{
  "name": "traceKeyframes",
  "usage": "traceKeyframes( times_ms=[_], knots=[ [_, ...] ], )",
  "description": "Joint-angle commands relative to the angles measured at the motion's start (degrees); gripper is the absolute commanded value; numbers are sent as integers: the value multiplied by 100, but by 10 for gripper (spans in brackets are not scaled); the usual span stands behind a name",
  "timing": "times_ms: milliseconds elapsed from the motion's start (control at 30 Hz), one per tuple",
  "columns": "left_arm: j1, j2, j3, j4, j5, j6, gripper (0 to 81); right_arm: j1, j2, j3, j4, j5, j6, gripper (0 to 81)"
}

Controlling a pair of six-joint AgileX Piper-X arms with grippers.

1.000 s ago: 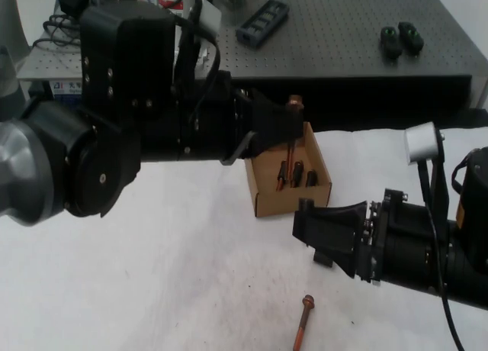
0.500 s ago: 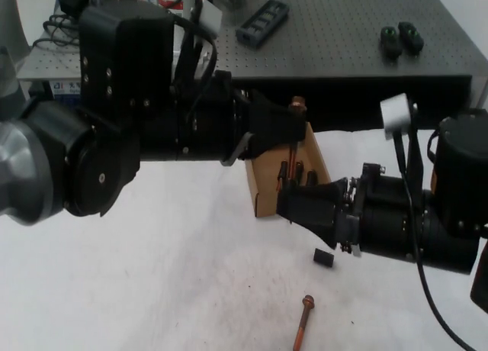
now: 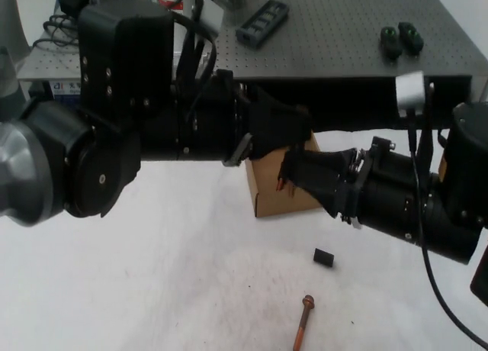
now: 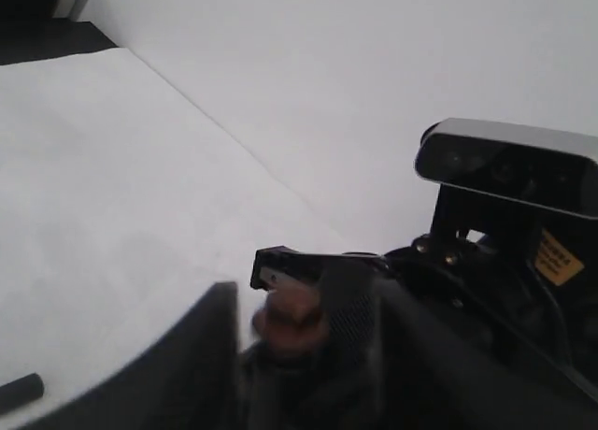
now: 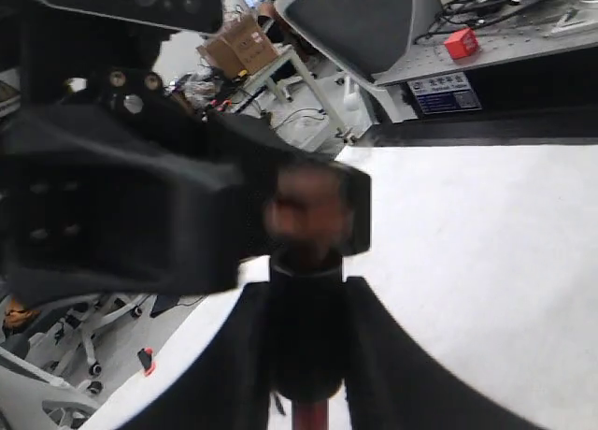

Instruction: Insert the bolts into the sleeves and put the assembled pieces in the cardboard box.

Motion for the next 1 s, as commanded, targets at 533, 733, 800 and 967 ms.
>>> traceKeyframes(
  times_ms=[533,733,800,967],
  knots=[
    [18,-431,360,2198,-1873,1004,108,-1039,3289,-3549,2980,1906,-1779,5],
    [18,-831,887,2198,-1873,913,144,-980,4578,-5009,4046,2453,-2126,5],
    [18,-864,997,2198,-1873,877,165,-968,4937,-5394,4320,2523,-2126,5],
    [18,-863,1063,2202,-1893,877,214,-958,5495,-5955,4839,2492,-2126,5]
  ],
)
